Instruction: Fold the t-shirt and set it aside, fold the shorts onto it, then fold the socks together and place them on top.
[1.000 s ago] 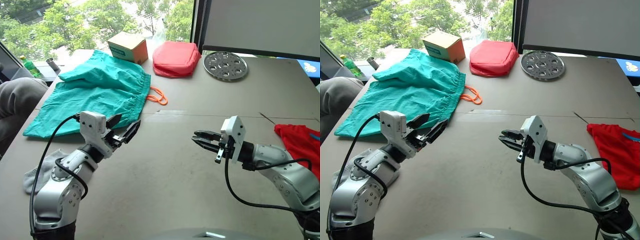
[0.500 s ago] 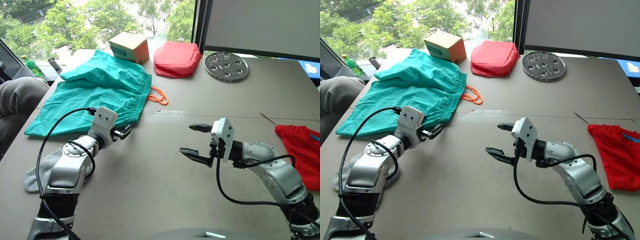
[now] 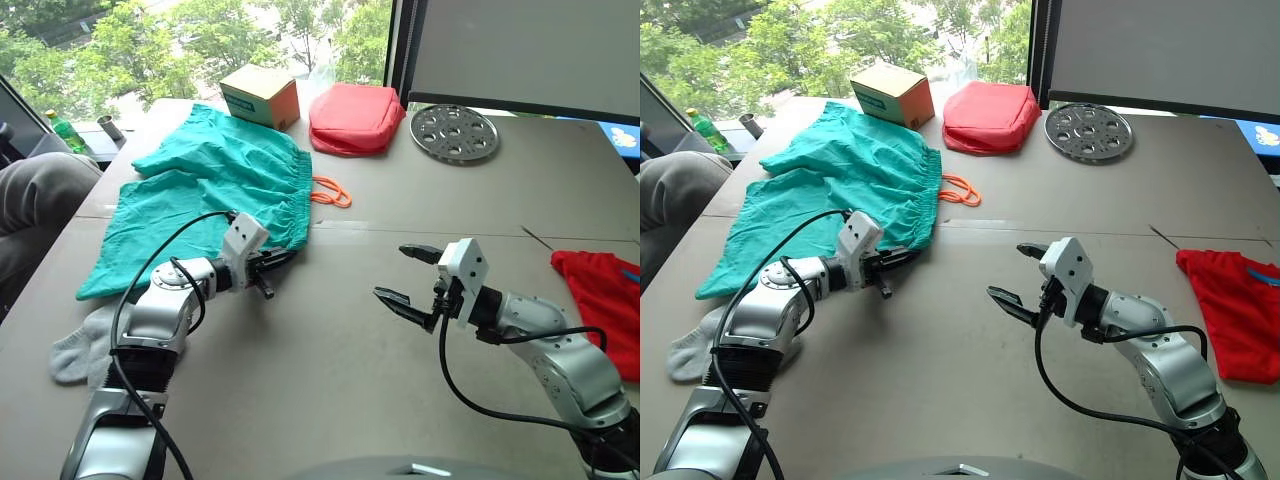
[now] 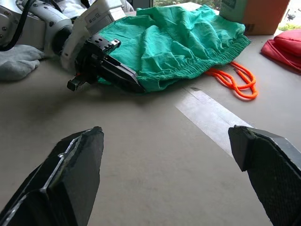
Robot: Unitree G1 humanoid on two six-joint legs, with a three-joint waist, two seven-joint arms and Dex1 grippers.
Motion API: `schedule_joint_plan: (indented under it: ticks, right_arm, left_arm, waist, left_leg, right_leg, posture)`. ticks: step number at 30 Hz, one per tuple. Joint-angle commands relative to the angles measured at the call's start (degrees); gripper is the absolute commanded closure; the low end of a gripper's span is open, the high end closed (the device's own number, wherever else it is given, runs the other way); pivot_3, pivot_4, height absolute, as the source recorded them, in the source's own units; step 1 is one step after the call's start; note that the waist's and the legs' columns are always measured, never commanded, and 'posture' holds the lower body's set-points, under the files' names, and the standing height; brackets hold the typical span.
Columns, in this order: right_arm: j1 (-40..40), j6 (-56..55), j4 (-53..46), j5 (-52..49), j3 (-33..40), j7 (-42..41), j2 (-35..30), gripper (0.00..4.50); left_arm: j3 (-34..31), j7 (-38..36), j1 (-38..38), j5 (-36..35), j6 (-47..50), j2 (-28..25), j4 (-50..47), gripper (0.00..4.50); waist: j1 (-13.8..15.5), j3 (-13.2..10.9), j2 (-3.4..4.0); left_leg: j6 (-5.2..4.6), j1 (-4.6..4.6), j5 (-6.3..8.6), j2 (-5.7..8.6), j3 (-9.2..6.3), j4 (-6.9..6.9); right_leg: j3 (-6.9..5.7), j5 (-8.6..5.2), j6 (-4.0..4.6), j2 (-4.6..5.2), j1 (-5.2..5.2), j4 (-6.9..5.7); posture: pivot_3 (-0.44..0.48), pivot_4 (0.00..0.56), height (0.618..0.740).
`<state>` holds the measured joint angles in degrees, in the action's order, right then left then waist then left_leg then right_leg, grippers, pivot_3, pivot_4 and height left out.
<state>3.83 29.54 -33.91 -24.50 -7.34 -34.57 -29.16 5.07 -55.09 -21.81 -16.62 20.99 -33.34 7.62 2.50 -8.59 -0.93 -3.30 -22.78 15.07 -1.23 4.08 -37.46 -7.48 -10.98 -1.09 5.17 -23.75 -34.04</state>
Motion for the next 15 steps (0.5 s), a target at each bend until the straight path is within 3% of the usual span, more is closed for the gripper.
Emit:
schedule_joint_plan:
  ticks: [1, 7, 13, 15]
  right_arm:
    - [-1.83, 1.92, -4.5, -2.65, 5.04, 0.54, -1.76, 0.0]
    - [-10.82, 4.88, -9.98, -3.39, 12.64, 2.03, -5.84, 0.0]
    - [-19.53, 4.49, -13.75, -2.35, 19.12, 0.84, -9.63, 0.0]
    - [-22.04, 4.27, -14.34, -3.43, 22.53, 0.07, -10.33, 0.0]
  left_arm:
    - [5.67, -5.16, -3.24, 0.02, -3.26, 3.75, -3.07, 4.46]
    - [15.6, -10.88, -8.3, 1.91, -5.79, 13.03, -0.91, 4.46]
    - [22.09, -17.24, -10.66, 1.23, -7.12, 19.89, -0.27, 4.46]
    - [22.54, -16.0, -12.23, 2.16, -6.48, 22.48, 2.25, 4.46]
  waist:
    - [-0.01, 0.01, -0.02]
    - [0.07, 0.05, -0.02]
    - [-0.21, 0.08, -0.02]
    - [-0.16, 0.11, 0.0]
  left_leg:
    - [-0.01, 0.0, 0.0, 0.0, 0.0, -0.01]
    - [-0.51, 0.05, -0.02, -0.02, -0.02, -0.03]
    - [-0.55, 0.05, -0.01, -0.01, -0.02, -0.07]
    - [-0.55, 0.06, -0.01, -0.01, -0.03, -0.1]
  right_leg:
    - [0.0, 0.0, 0.0, -0.01, 0.02, 0.0]
    - [0.01, 0.05, -0.05, -0.11, 0.04, -0.09]
    - [0.06, 0.04, -0.04, -0.18, 0.06, -0.09]
    - [0.07, -0.02, 0.04, -0.19, 0.07, -0.09]
  posture:
    - [0.0, 0.15, 0.739]
    - [0.0, 0.15, 0.739]
    - [0.0, 0.15, 0.739]
    - [0.0, 0.15, 0.739]
